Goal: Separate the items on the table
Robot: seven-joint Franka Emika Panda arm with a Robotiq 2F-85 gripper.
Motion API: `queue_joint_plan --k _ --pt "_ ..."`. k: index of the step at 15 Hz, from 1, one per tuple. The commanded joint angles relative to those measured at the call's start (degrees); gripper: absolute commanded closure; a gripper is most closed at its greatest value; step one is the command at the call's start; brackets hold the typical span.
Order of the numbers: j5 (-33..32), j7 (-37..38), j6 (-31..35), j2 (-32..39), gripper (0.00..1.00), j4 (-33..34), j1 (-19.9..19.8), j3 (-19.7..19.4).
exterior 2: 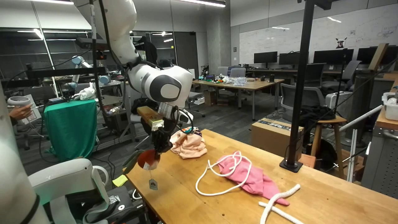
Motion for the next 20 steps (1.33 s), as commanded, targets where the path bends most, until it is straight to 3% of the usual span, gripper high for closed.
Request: queue_joint_plan --k 1,5,9,10,12,17,20 --pt "11.96 -3.11 7.08 2.21 0.93 -0.64 -0.78 2.11" --pt "23.17 -5.74 12.75 5.15 0.93 -0.75 -0.44 4.09" --pt "28.05 -6.71 15.81 7.36 0.91 -0.59 0.08 5.22" --pt "28.27 -6.55 16.14 7.69 0.66 -0.53 0.15 5.3" --pt "28.54 -6.18 16.48 8.25 0.59 -0.35 0.11 5.31" --pt "26.87 -5.81 17.91 8.65 0.2 -0.24 0.18 4.76" --pt "18.07 -4.35 24.8 8.72 0.01 -0.75 1.46 2.77"
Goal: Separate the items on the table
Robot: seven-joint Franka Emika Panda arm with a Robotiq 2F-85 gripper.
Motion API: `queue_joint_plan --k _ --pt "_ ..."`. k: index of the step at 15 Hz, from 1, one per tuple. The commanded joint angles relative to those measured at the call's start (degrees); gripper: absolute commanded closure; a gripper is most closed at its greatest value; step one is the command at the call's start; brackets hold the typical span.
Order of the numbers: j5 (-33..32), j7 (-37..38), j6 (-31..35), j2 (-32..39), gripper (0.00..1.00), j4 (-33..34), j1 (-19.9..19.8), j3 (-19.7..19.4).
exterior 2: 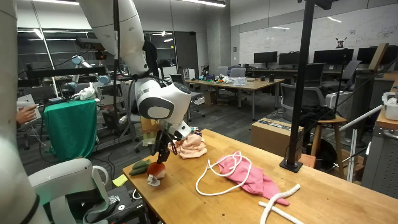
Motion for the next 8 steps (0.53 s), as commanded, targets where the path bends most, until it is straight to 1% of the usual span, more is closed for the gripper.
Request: queue_joint_plan --k 1,4,5,7,8 --pt "-9.98 1.35 8.04 0.39 0.0 -0.15 1.17 -2.26" --pt "-23.34 4.22 14.64 2.03 0.0 0.41 0.53 -5.57" --pt "-27.73 5.58 16.86 2.27 0.0 0.66 0.56 -7.39" --pt "-34.18 8.14 21.39 3.87 0.0 2.0 0.59 -10.82" --pt "-36.12 9.02 23.1 4.47 0.0 2.88 0.3 -12.32"
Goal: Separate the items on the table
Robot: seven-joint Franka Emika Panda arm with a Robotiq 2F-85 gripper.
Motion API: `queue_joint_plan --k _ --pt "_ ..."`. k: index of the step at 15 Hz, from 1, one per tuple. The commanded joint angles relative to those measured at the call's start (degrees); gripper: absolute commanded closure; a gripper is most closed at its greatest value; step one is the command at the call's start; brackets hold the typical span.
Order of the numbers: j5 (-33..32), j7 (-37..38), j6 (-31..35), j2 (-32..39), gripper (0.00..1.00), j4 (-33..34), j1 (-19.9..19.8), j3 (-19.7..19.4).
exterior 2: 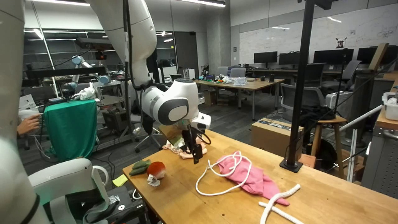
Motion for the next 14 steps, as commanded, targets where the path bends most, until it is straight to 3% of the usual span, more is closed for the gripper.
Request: queue_joint_plan --k 1,4,10,14 --pt "-8.33 4.49 7.35 3.13 0.0 3.49 0.52 -5.73" --pt "-12.01 7.71 12.1 6.39 0.0 7.19 2.36 -12.11" --pt "-12.92 11.72 14.01 15.51 0.0 14.68 9.15 -24.39" --pt "-11.4 13.93 12.55 20.65 0.0 17.98 12.6 -28.76"
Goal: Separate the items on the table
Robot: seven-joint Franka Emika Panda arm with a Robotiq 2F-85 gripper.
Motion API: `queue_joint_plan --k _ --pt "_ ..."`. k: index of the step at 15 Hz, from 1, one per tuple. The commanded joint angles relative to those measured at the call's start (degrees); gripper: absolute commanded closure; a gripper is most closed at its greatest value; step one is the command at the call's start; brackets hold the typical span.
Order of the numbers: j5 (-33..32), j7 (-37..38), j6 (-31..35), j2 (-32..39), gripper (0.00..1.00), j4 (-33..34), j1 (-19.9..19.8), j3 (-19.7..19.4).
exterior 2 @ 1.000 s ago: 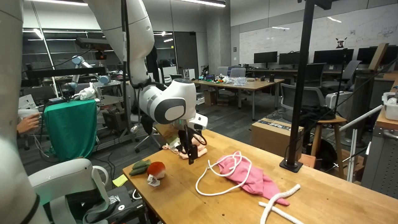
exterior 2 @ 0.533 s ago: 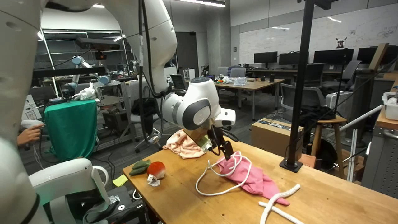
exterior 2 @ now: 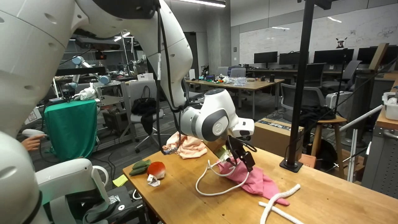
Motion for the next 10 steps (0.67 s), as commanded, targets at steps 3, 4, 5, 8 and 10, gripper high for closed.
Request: queue_joint_plan --k 3,4,5,8,10 --pt "0.8 4.27 -0.07 6.84 0.0 4.91 4.8 -5.14" --pt "0.86 4.57 -0.15 7.16 0.0 5.06 5.36 -5.87" --pt "1.01 4.85 -0.29 7.6 0.0 5.36 5.7 -6.3" --pt "1.18 5.48 -1.1 7.33 0.0 5.26 6.28 -7.42" --pt "1.03 5.98 -1.18 7.19 0.0 4.86 7.04 -8.66"
